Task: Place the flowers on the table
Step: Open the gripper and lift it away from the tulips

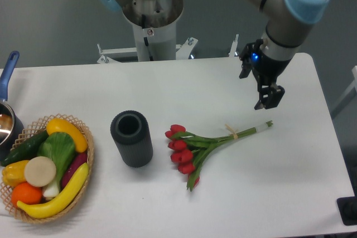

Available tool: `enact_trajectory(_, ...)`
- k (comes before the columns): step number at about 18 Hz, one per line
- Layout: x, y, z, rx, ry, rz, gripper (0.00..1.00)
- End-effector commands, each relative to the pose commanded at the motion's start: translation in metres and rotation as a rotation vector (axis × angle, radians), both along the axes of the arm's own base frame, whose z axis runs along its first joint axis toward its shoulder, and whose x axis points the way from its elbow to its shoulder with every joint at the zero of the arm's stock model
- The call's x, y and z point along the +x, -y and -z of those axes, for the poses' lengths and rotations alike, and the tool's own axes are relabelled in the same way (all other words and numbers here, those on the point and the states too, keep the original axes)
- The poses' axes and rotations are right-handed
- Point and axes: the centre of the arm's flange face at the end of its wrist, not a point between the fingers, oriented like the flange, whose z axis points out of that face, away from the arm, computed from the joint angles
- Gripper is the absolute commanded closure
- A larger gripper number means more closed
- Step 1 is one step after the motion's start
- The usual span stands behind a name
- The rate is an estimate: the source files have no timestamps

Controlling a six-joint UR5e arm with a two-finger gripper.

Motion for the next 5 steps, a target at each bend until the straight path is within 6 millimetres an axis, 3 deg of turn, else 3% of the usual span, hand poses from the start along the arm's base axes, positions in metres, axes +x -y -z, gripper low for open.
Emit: enact_trajectory(5, 0.0011, -0.0018, -0.0002, 0.003, 0.000, 0.003, 0.00)
